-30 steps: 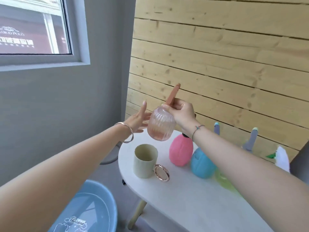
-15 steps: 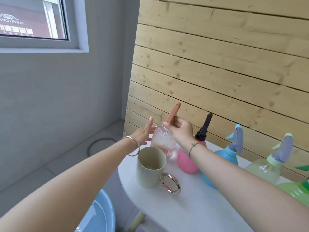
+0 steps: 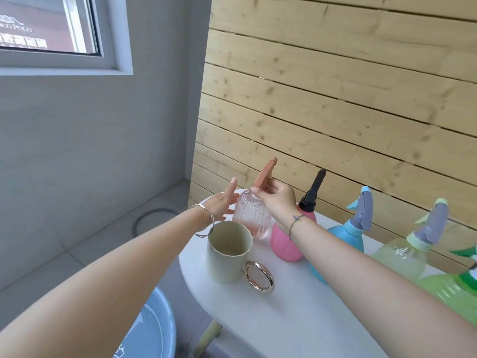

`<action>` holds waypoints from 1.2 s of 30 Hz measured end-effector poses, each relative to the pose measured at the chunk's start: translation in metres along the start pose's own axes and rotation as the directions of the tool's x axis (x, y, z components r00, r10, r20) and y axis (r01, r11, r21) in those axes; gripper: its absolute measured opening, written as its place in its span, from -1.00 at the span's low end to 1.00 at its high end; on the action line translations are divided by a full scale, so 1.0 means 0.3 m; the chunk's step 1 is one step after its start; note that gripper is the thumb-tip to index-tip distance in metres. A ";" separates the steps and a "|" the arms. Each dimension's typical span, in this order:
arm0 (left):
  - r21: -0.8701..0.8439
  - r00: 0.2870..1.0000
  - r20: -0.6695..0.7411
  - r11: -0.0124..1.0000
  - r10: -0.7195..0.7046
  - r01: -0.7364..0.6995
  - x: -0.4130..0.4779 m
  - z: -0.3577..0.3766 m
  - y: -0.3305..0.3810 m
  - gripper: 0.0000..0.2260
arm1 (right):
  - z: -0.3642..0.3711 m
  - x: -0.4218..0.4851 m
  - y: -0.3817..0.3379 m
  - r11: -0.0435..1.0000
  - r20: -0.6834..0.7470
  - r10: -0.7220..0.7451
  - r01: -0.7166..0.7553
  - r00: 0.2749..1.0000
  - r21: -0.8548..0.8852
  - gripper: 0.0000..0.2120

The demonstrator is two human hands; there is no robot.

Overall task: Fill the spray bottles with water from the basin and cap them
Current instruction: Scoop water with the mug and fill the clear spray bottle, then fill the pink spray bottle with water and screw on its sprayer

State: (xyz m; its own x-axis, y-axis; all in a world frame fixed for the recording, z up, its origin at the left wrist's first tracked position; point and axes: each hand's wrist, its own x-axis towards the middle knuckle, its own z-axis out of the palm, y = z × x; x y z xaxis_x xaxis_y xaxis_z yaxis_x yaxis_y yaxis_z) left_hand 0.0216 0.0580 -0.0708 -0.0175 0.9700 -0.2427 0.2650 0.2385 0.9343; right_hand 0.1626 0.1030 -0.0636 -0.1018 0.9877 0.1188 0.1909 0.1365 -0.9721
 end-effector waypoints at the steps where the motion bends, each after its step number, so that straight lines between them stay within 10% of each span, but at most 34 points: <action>1: 0.002 1.000 -0.012 1.000 0.002 -0.002 -0.003 0.000 0.000 -0.37 | -0.004 -0.007 -0.003 1.000 0.002 0.006 -0.006 1.000 -0.028 -0.72; 11: 0.158 0.966 -0.145 0.969 0.213 -0.190 -0.116 0.003 0.007 -0.45 | -0.194 -0.298 -0.008 0.916 -0.314 -0.383 0.314 0.869 -0.249 -0.71; 19: 0.181 0.882 -0.238 0.911 0.407 -0.371 -0.207 0.121 0.046 -0.72 | -0.202 -0.181 0.020 0.978 -0.301 0.090 -0.140 0.949 -0.151 -0.51; 23: 0.375 0.825 -0.154 0.805 0.543 -0.460 -0.234 0.165 0.031 -0.65 | -0.181 -0.168 0.025 0.977 -0.329 0.046 -0.110 0.943 -0.180 -0.73; 36: 0.251 0.853 -0.090 0.840 0.515 -0.481 -0.435 0.281 0.143 -0.14 | -0.357 -0.440 -0.263 0.971 -0.306 -0.228 0.239 0.924 -0.001 -0.77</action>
State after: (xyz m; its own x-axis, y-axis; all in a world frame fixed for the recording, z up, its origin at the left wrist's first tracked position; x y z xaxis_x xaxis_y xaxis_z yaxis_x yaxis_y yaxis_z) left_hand 0.1165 -0.0624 -0.0211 0.0346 0.9541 0.2976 0.4733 -0.2779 0.8359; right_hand 0.2654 -0.0302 0.0191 0.1613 0.9052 0.3931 0.1618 0.3687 -0.9154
